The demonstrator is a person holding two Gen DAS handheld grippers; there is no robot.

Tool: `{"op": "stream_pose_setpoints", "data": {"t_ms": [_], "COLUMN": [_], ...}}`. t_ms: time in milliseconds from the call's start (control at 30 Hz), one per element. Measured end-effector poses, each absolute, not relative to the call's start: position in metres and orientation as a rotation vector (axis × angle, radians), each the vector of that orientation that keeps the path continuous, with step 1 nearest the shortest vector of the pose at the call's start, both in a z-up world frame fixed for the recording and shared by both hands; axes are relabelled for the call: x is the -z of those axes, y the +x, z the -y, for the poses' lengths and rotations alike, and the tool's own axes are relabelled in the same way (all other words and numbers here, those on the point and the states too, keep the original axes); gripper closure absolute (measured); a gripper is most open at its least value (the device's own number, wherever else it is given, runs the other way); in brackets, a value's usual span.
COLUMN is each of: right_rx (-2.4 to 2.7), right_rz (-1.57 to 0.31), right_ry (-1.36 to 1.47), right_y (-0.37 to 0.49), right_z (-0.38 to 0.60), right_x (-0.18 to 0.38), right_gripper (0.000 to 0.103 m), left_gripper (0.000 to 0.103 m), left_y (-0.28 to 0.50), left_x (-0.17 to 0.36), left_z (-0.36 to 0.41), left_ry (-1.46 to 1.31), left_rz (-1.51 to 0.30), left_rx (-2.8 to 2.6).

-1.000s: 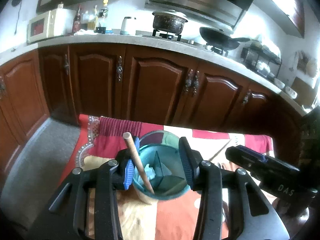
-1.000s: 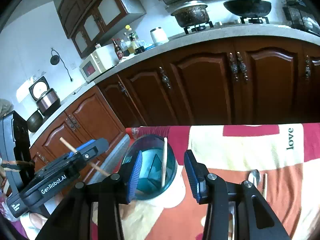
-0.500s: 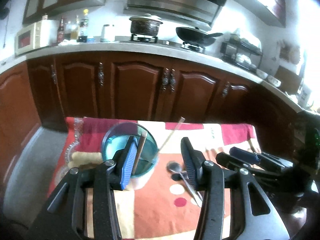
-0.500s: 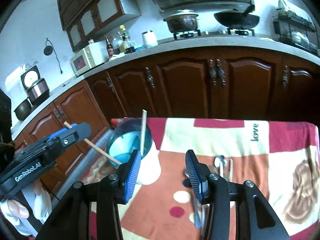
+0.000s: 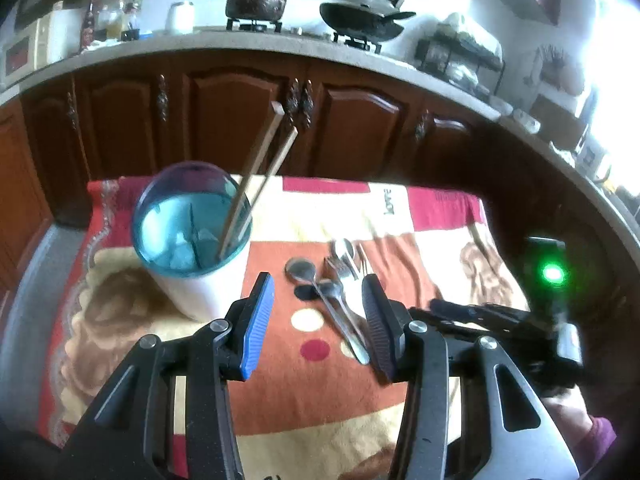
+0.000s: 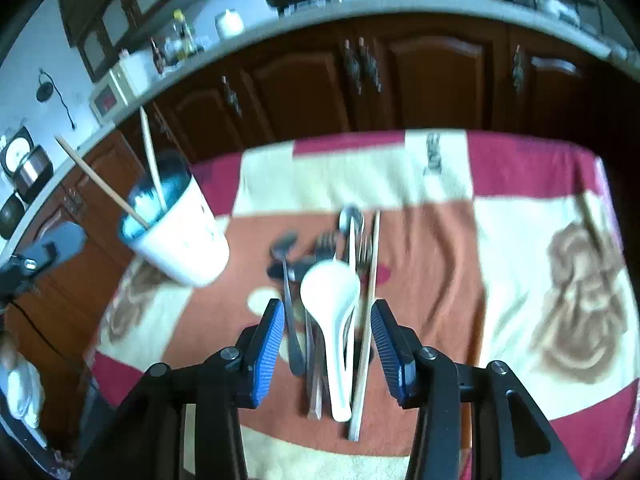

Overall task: Organize utensils
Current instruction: 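Move the right tool back to the pile and grasp the white ceramic spoon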

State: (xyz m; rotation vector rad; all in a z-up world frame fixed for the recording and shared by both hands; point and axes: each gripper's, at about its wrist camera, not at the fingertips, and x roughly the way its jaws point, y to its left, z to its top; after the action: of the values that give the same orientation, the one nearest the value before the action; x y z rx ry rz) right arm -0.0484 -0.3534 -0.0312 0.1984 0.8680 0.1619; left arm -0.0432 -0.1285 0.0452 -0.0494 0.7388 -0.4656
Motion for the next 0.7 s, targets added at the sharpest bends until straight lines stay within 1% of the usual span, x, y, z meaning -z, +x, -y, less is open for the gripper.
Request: {"op": "stream_pose_setpoints", "data": {"t_ms": [33, 200, 367, 400, 433, 467, 500, 700], "right_rx": [-0.17, -0.166, -0.176, -0.175, -0.17, -0.18, -0.182, -0.173], "right_rz": [-0.891, -0.983, -1.029, -1.033, -1.025, -1.023, -1.026, -0.975], "right_ry": [0.193, 0.15, 0.15, 0.143, 0.137, 0.144, 0.153, 0.198], "right_y": [-0.044, -0.02, -0.003, -0.001, 0.0, 0.002, 0.002, -0.013], "right_z": [0.352, 0.345, 0.346, 0.345, 0.345, 0.345, 0.346, 0.36], "right_x": [0.041, 0.075, 0.09, 0.092, 0.092, 0.092, 0.092, 0.084], "right_gripper": [0.065, 0.065, 0.065, 0.066, 0.077, 0.083, 0.085, 0.085], "left_gripper": [0.058, 0.058, 0.058, 0.058, 0.058, 0.058, 0.058, 0.058], "left_y": [-0.043, -0.039, -0.028, -0.026, -0.023, -0.02, -0.017, 0.005], "left_x": [-0.041, -0.022, -0.004, 0.0, 0.005, 0.009, 0.015, 0.041], "left_z": [0.131, 0.135, 0.144, 0.146, 0.15, 0.152, 0.156, 0.171], "left_ry": [-0.038, -0.027, -0.01, -0.012, -0.014, -0.014, -0.016, -0.066], "left_rz": [-0.748, -0.801, -0.845, -0.856, -0.872, -0.884, -0.9, -0.959], "left_rx": [0.467, 0.46, 0.449, 0.451, 0.454, 0.455, 0.456, 0.456]}}
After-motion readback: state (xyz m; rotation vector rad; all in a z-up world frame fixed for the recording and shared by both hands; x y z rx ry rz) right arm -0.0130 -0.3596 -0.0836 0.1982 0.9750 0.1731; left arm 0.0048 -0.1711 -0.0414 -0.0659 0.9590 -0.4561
